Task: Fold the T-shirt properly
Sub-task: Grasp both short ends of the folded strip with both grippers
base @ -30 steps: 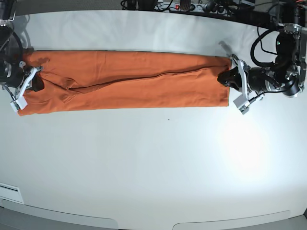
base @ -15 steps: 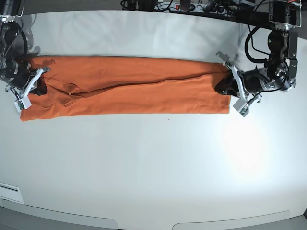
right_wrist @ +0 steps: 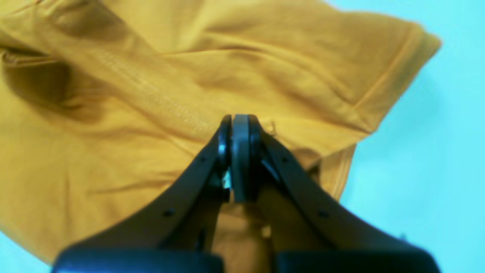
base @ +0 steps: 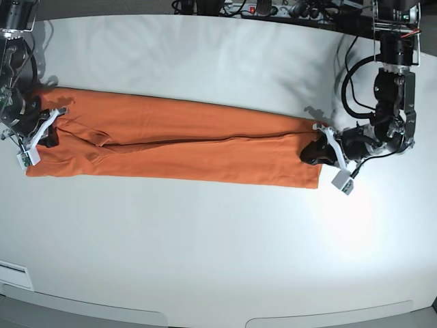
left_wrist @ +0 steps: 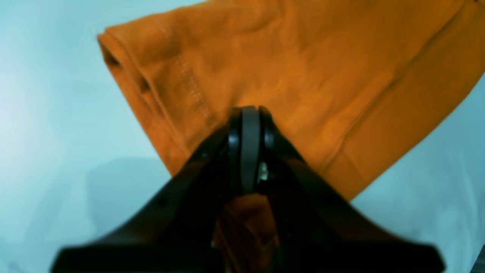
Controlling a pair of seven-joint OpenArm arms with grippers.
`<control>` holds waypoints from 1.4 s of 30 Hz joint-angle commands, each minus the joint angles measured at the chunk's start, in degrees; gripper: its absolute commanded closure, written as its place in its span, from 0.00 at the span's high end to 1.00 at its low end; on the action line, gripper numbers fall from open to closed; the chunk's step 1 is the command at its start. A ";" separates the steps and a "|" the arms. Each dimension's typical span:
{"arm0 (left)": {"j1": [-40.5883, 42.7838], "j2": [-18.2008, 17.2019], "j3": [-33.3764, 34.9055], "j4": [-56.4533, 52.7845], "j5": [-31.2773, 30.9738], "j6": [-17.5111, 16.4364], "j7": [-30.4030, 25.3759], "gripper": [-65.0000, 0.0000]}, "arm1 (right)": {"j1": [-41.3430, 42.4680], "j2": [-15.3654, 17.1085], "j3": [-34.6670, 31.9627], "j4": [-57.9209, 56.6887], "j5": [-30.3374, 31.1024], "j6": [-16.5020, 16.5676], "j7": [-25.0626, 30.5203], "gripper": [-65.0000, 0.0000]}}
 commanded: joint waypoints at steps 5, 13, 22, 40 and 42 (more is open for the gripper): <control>-0.52 0.17 0.31 0.07 1.03 0.59 7.28 0.00 | 2.75 1.51 0.50 0.63 0.59 0.17 1.86 0.00; -2.23 -3.43 -1.81 1.33 -13.11 7.41 17.35 0.00 | 6.05 1.70 0.50 0.76 8.17 1.44 -4.48 0.00; -1.20 -4.61 -20.76 1.92 -23.02 5.22 22.10 0.58 | 5.73 1.68 0.52 0.76 11.06 4.04 -6.16 0.00; 5.86 -3.28 -22.05 1.81 -11.87 8.28 9.53 0.57 | 5.77 1.68 0.52 0.76 11.10 4.07 -6.75 0.00; 5.88 -1.90 -22.05 1.77 -11.67 8.74 9.44 0.57 | 5.79 1.68 0.52 0.76 11.10 4.07 -6.75 0.00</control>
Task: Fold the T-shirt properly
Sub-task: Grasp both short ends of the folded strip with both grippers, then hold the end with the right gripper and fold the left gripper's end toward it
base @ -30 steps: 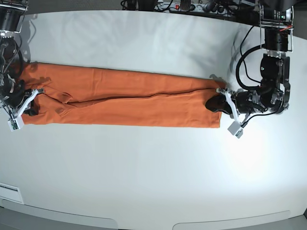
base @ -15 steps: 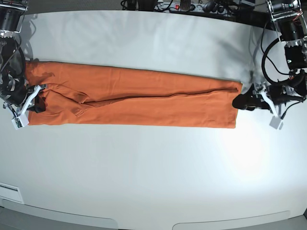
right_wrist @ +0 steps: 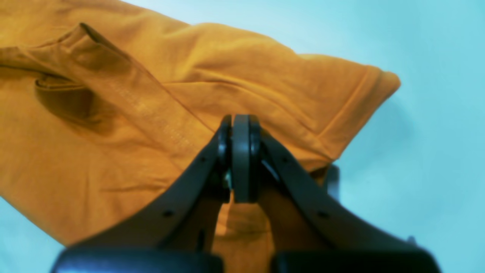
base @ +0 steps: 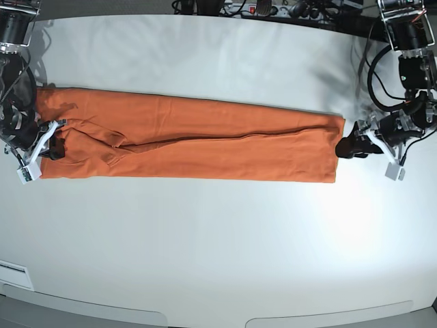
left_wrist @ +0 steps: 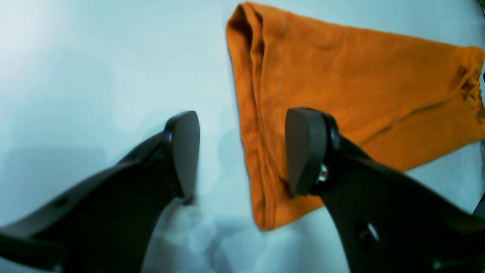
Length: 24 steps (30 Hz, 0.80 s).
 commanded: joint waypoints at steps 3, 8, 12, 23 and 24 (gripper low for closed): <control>-0.68 2.03 -0.09 -0.59 -0.04 0.55 0.26 0.57 | 0.92 1.33 0.50 0.76 0.90 0.02 1.11 0.00; -0.83 5.88 0.00 -5.55 -0.57 0.50 1.31 0.57 | 0.94 1.33 0.50 0.76 0.83 0.02 1.09 0.00; -0.79 7.87 0.00 -6.91 -1.38 -0.39 3.06 0.57 | 0.92 1.33 0.48 0.76 0.83 0.00 1.09 0.00; -0.98 9.49 1.18 -6.91 -7.43 -2.34 7.30 0.43 | 0.85 0.76 0.48 0.76 1.25 0.07 1.09 0.00; -1.01 9.44 1.18 -6.88 -7.43 -2.32 7.13 0.36 | 0.81 0.33 0.48 0.76 1.18 0.17 1.11 0.00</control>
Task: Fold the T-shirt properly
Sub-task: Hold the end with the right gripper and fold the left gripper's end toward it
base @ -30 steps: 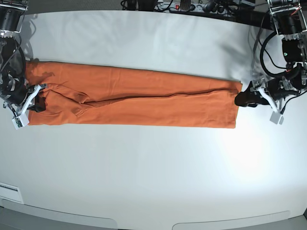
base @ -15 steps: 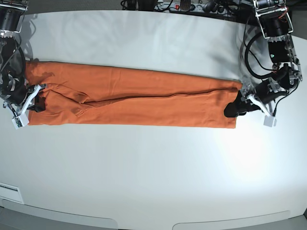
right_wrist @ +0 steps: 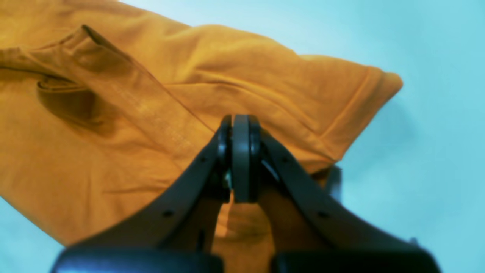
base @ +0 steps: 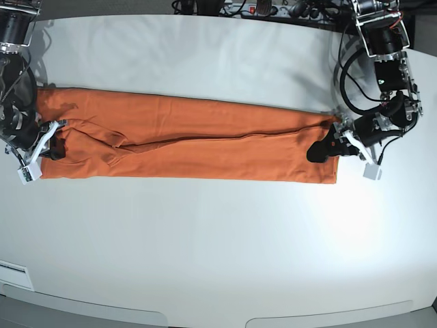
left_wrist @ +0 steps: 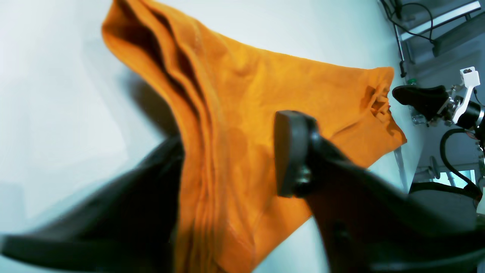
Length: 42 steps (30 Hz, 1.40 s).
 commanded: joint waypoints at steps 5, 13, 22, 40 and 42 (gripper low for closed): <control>0.31 0.33 0.68 -0.35 0.37 1.55 2.62 0.00 | 0.59 -2.03 0.35 0.63 -2.86 1.03 2.71 0.00; 0.31 0.02 0.59 -0.15 -1.09 1.77 2.32 0.00 | -3.98 -2.97 0.35 0.37 -9.79 -0.28 8.37 0.00; 0.33 0.02 0.59 5.88 -4.59 1.62 5.29 0.00 | -7.63 -3.13 0.35 -0.46 -9.92 -0.63 10.29 0.00; 0.63 0.22 0.76 20.02 -12.15 -2.47 8.72 0.00 | -7.63 -3.13 0.35 -0.44 -9.57 -0.66 9.64 0.00; 0.63 0.48 1.38 20.02 -13.81 -2.97 8.74 0.00 | -7.63 -3.13 0.35 -0.44 -9.60 -0.66 9.38 0.00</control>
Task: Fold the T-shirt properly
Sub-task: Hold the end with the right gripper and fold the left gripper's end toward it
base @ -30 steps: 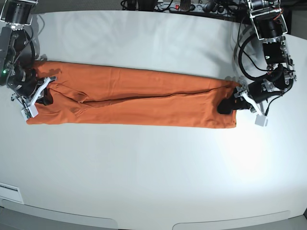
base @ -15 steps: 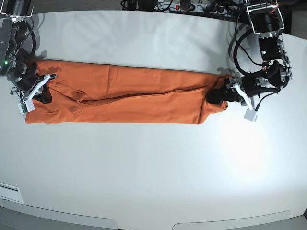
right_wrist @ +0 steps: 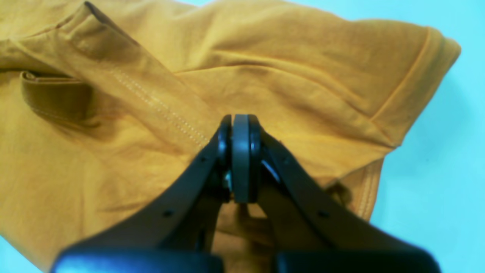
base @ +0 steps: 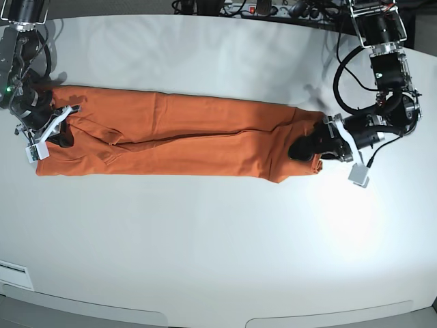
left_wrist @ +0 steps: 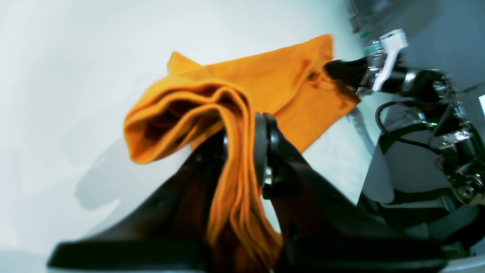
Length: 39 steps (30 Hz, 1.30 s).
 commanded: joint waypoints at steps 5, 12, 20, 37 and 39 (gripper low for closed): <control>-0.83 4.17 3.76 0.98 -1.16 -1.75 -0.55 0.00 | 0.00 1.01 0.35 0.26 -0.50 -0.22 -2.01 0.00; -0.85 11.54 11.85 0.98 11.13 -2.84 -12.57 0.00 | 0.00 1.01 0.35 0.26 -0.50 -0.22 -2.99 0.00; -0.83 18.40 16.92 0.94 20.57 -2.84 -16.35 0.00 | 0.00 1.01 0.35 0.26 -0.28 0.15 -3.69 0.00; -1.01 23.04 17.46 0.94 18.67 -4.48 -18.95 0.56 | 0.02 1.01 0.35 0.26 -0.28 0.44 -3.93 0.00; -1.18 22.99 17.42 0.94 18.75 -4.39 -18.97 0.57 | 0.02 1.01 0.35 0.26 -0.26 0.44 -3.91 0.00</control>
